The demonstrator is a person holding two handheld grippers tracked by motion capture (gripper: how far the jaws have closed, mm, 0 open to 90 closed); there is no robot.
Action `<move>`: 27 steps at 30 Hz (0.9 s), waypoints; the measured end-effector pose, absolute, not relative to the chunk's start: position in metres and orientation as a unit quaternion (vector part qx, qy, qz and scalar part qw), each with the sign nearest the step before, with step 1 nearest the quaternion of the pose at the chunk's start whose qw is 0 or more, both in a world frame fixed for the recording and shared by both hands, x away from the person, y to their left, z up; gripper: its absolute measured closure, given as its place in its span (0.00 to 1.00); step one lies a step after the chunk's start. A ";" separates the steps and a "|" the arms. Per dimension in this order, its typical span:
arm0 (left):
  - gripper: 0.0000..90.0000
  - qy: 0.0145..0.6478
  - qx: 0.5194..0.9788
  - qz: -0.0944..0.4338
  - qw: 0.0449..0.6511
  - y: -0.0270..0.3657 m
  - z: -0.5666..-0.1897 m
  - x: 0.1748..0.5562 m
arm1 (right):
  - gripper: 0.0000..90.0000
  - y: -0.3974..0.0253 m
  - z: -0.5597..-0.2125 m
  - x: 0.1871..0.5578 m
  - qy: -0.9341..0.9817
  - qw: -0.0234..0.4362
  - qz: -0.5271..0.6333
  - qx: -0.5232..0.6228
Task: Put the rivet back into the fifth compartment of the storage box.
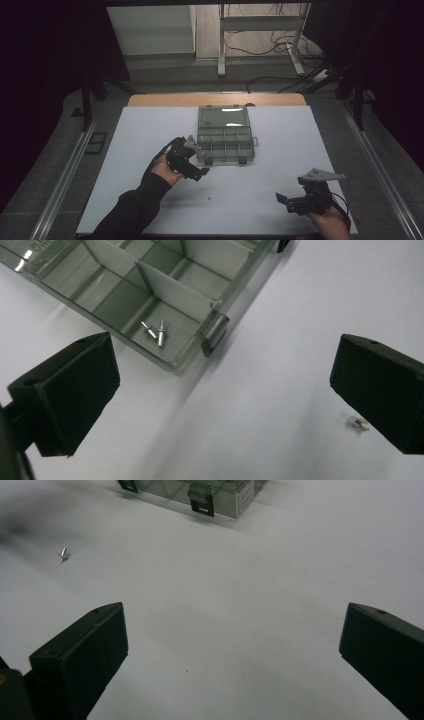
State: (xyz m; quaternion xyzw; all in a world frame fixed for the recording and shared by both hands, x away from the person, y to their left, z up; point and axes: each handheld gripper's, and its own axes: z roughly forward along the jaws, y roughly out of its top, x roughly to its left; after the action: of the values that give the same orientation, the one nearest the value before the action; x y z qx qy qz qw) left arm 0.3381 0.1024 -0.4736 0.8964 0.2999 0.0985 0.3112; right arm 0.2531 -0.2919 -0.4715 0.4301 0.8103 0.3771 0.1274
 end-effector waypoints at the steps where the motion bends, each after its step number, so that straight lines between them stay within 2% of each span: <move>1: 0.00 0.300 0.897 0.098 0.310 0.102 -0.474 0.337 | 0.00 -0.292 -0.472 0.253 0.810 0.128 0.377 0.430; 27: 0.01 0.302 0.905 0.050 0.296 0.095 -0.489 0.310 | 0.00 -0.292 -0.471 0.253 0.810 0.129 0.378 0.428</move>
State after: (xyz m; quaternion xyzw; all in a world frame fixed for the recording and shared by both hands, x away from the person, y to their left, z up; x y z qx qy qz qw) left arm 0.3097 0.0946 -0.4890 0.9046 0.3024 0.0498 0.2961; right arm 0.2528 -0.2918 -0.4714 0.4283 0.8104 0.3785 0.1288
